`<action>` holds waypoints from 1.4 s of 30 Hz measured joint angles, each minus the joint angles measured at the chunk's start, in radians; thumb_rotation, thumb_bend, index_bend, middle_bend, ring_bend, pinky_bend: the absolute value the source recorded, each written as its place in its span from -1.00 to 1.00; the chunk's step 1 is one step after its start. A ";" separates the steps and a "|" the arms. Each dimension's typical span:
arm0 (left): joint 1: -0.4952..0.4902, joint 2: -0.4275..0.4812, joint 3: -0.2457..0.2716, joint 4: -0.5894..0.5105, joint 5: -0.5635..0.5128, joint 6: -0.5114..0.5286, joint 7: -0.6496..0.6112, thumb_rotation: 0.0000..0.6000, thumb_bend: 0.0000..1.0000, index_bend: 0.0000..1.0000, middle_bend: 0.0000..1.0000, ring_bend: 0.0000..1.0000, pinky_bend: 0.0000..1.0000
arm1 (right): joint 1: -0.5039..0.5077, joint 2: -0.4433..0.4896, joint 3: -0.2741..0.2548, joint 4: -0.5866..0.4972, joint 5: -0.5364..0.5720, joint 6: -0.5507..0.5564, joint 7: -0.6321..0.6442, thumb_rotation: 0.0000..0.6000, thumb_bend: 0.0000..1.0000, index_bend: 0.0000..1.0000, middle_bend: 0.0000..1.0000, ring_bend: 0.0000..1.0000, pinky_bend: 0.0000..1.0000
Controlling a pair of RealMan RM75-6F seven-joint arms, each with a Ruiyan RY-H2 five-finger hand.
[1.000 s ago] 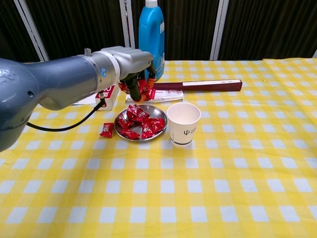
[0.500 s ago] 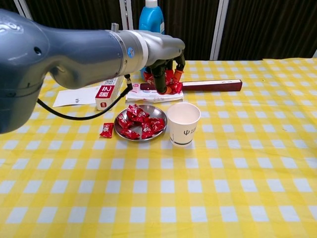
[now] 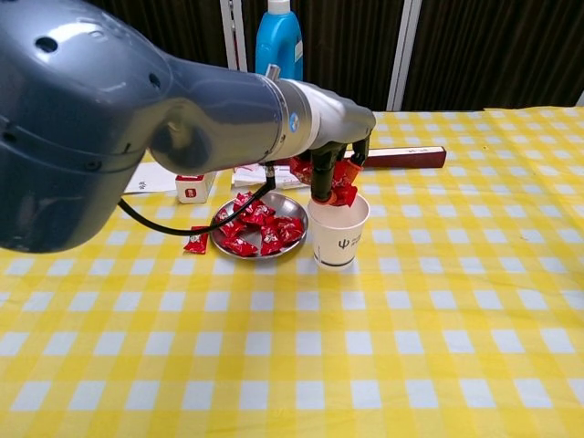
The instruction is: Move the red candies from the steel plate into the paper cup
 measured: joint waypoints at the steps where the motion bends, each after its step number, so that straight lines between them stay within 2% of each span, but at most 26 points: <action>1: -0.006 -0.001 0.001 0.002 -0.011 0.001 0.004 1.00 -0.02 0.14 0.35 0.71 0.84 | 0.000 0.000 -0.001 0.000 -0.002 0.000 0.001 1.00 -0.45 -1.00 -1.00 -1.00 -1.00; 12: -0.050 -0.031 0.018 0.054 -0.050 -0.005 0.004 1.00 -0.09 0.04 0.23 0.71 0.84 | 0.000 0.002 -0.001 -0.001 -0.001 -0.001 0.003 1.00 -0.45 -1.00 -1.00 -1.00 -1.00; 31: -0.065 -0.047 0.036 0.085 -0.022 -0.008 -0.050 1.00 -0.09 0.03 0.21 0.71 0.84 | 0.001 0.003 -0.003 -0.004 -0.002 -0.002 0.007 1.00 -0.45 -1.00 -1.00 -1.00 -1.00; 38: -0.068 -0.042 0.044 0.075 -0.026 -0.008 -0.051 1.00 -0.10 -0.06 0.11 0.71 0.84 | 0.001 0.004 -0.003 -0.003 -0.004 -0.002 0.010 1.00 -0.45 -1.00 -1.00 -1.00 -1.00; 42: -0.068 -0.031 0.046 0.058 -0.028 -0.002 -0.052 1.00 -0.20 -0.09 0.04 0.71 0.84 | 0.001 0.004 -0.004 -0.004 -0.004 -0.002 0.010 1.00 -0.45 -1.00 -1.00 -1.00 -1.00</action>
